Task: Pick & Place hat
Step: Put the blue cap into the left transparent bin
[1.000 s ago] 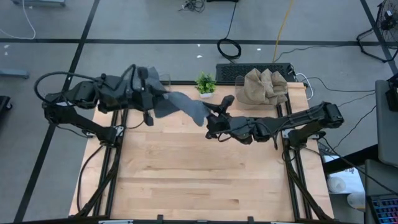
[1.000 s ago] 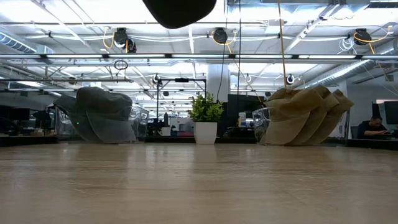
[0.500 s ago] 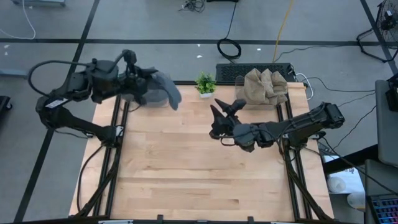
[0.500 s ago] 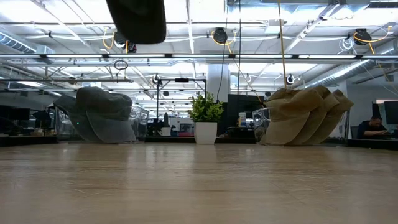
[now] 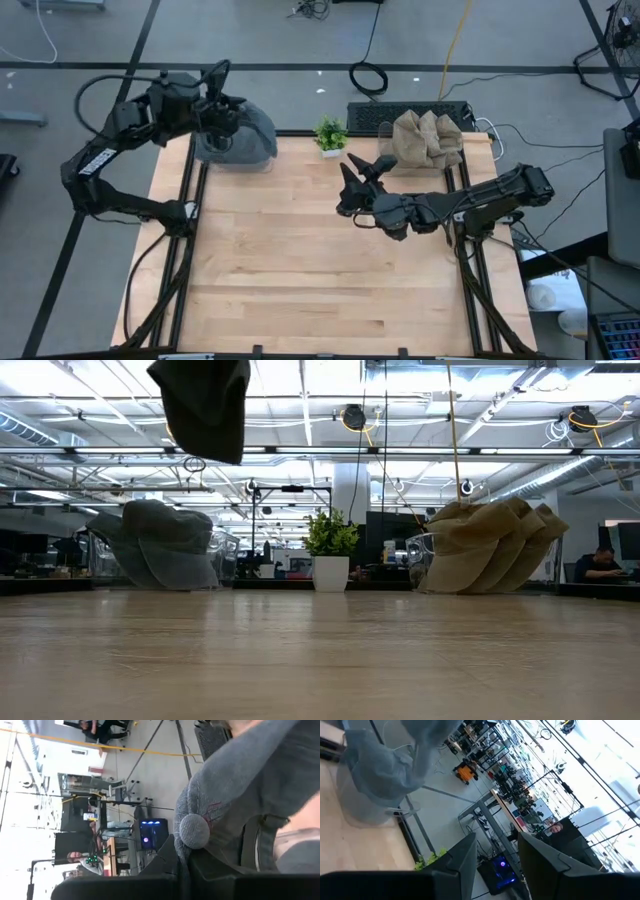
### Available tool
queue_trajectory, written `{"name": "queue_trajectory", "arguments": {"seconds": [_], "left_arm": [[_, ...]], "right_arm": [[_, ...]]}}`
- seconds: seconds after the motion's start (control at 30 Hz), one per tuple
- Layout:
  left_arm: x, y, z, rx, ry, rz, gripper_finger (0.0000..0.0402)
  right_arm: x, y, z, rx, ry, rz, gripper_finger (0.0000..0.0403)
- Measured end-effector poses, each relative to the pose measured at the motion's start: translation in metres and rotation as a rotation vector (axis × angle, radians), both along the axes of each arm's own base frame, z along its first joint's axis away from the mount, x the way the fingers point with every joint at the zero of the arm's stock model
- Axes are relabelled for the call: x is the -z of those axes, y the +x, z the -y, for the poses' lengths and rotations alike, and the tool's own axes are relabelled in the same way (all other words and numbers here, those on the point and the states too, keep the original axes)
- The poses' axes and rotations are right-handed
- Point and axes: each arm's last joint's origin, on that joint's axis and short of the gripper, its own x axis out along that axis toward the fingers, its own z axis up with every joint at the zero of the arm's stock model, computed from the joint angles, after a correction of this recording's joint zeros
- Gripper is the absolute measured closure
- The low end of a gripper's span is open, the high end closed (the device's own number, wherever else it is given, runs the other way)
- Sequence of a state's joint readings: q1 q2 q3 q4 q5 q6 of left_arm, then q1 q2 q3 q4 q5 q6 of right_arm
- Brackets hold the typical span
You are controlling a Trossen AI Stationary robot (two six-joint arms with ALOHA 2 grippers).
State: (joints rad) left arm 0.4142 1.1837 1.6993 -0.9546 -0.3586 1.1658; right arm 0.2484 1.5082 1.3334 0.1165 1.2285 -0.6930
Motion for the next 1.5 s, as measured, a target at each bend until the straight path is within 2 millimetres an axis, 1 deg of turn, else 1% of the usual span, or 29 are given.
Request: {"name": "queue_trajectory", "arguments": {"seconds": [0.07,0.13,0.23,0.3,0.37,0.43,0.5,0.57,0.63,0.73,0.8,0.83,0.9,1.0,1.13,1.2,1.23,1.33,1.43,1.5], "left_arm": [[0.003,0.002,-0.005,0.013,-0.001,-0.033,0.0401],[0.008,0.006,-0.009,0.033,-0.012,-0.081,0.0401],[0.013,0.010,-0.009,0.085,-0.032,-0.130,0.0401],[0.015,0.012,-0.005,0.120,-0.032,-0.158,0.0401],[0.017,0.014,0.001,0.159,-0.031,-0.181,0.0401],[0.017,0.016,0.009,0.207,-0.043,-0.177,0.0401],[0.017,0.015,0.017,0.268,-0.083,-0.159,0.0401],[0.014,0.012,0.027,0.338,-0.124,-0.116,0.0401],[0.012,0.011,0.038,0.401,-0.160,-0.081,0.0401],[0.008,0.011,0.053,0.476,-0.190,-0.031,0.0401],[0.002,0.008,0.063,0.529,-0.189,0.018,0.0401],[-0.003,0.006,0.068,0.553,-0.189,0.043,0.0401],[-0.016,0.001,0.077,0.601,-0.186,0.114,0.0401],[-0.036,-0.010,0.087,0.658,-0.181,0.200,0.0401],[-0.064,-0.025,0.093,0.704,-0.186,0.356,0.0401],[-0.074,-0.032,0.096,0.730,-0.175,0.410,0.0401],[-0.078,-0.035,0.096,0.741,-0.167,0.424,0.0401],[-0.086,-0.044,0.098,0.771,-0.159,0.459,0.0401],[-0.090,-0.048,0.102,0.838,-0.150,0.470,0.0401],[-0.091,-0.048,0.104,0.875,-0.133,0.479,0.0401]], "right_arm": [[-0.002,0.001,0.000,-0.015,0.009,0.027,0.0269],[-0.005,0.003,0.000,-0.095,0.028,0.067,0.0260],[-0.010,0.007,0.000,-0.235,0.052,0.126,0.0235],[-0.010,0.009,0.001,-0.326,0.075,0.144,0.0214],[-0.009,0.011,0.004,-0.373,0.116,0.159,0.0191],[-0.007,0.011,0.005,-0.369,0.166,0.190,0.0171],[-0.005,0.012,0.009,-0.360,0.215,0.222,0.0156],[-0.004,0.012,0.011,-0.399,0.291,0.258,0.0146],[-0.004,0.011,0.014,-0.464,0.396,0.305,0.0143],[-0.007,0.013,0.020,-0.600,0.601,0.415,0.0146],[-0.007,0.016,0.022,-0.706,0.703,0.419,0.0149],[-0.006,0.016,0.022,-0.743,0.723,0.407,0.0151],[-0.006,0.017,0.023,-0.787,0.694,0.369,0.0153],[-0.006,0.017,0.022,-0.819,0.548,0.286,0.0152],[-0.007,0.017,0.022,-0.846,0.372,0.192,0.0153],[-0.008,0.017,0.023,-0.824,0.342,0.190,0.0156],[-0.009,0.017,0.024,-0.802,0.366,0.224,0.0158],[-0.017,0.018,0.029,-0.804,0.579,0.446,0.0164],[-0.026,0.018,0.039,-0.872,0.877,0.681,0.0171],[-0.028,0.018,0.045,-0.911,1.089,0.774,0.0175]]}}
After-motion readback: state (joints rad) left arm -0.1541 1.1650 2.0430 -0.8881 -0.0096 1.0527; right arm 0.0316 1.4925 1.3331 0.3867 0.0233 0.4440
